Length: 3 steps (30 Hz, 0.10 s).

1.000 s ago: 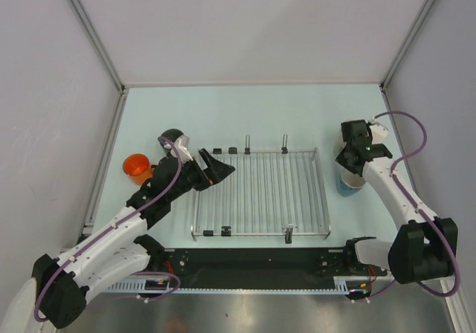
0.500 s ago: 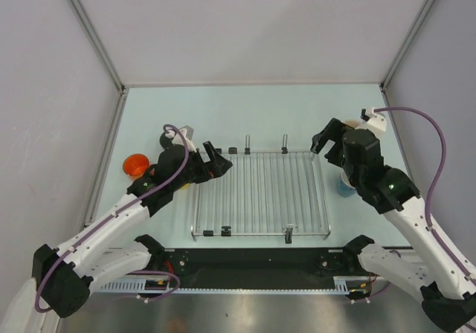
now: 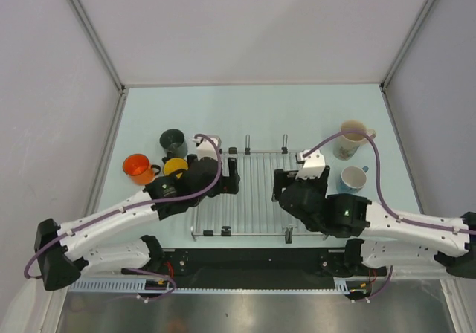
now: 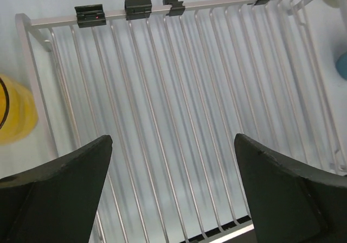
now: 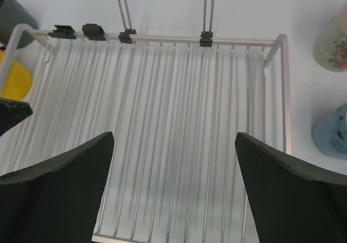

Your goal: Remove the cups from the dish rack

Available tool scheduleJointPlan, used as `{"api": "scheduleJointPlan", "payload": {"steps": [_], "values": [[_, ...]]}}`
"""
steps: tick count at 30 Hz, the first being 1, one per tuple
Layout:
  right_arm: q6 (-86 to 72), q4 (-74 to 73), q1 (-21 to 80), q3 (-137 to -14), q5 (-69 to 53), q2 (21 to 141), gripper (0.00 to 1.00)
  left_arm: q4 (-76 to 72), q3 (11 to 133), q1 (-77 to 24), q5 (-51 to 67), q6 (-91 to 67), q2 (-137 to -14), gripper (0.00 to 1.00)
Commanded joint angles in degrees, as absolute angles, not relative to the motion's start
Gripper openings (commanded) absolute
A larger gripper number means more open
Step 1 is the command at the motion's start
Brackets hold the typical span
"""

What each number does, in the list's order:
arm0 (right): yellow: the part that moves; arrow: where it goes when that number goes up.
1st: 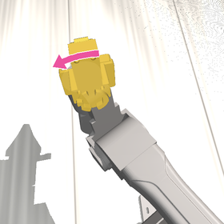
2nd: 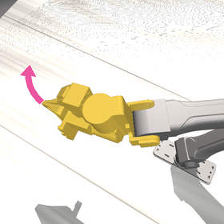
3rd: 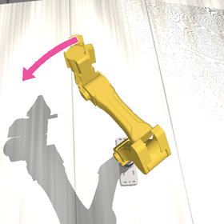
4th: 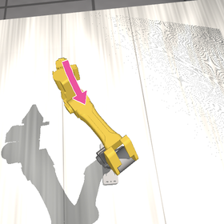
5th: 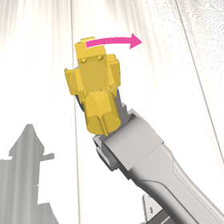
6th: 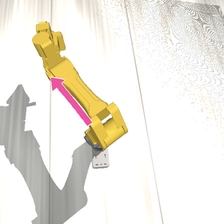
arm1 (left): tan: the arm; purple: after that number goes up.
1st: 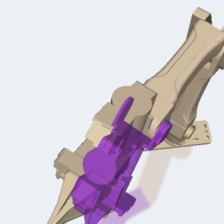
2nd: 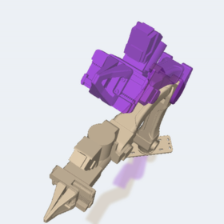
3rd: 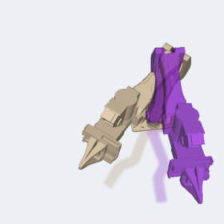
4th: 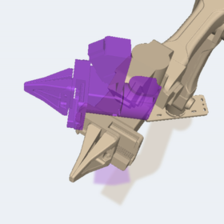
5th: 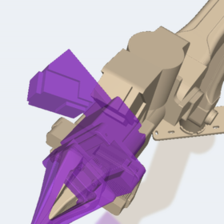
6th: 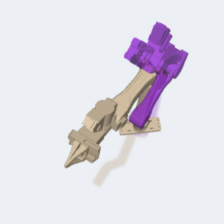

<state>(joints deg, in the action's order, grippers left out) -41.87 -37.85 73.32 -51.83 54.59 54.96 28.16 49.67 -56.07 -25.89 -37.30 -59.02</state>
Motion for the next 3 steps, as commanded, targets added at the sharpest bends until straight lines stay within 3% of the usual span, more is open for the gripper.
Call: {"api": "scheduleJointPlan", "payload": {"steps": [1, 3], "values": [[-45.88, -40.52, 74.88, -53.97, 65.30, 55.37, 1.00, 30.85, 51.86, -57.48, -32.52, -36.21, -59.94, 1.00], [-45.53, -39.64, 74.80, -53.35, 65.30, 54.41, 1.00, 30.76, 51.77, -57.66, -32.52, -36.47, -59.59, 1.00]]}}
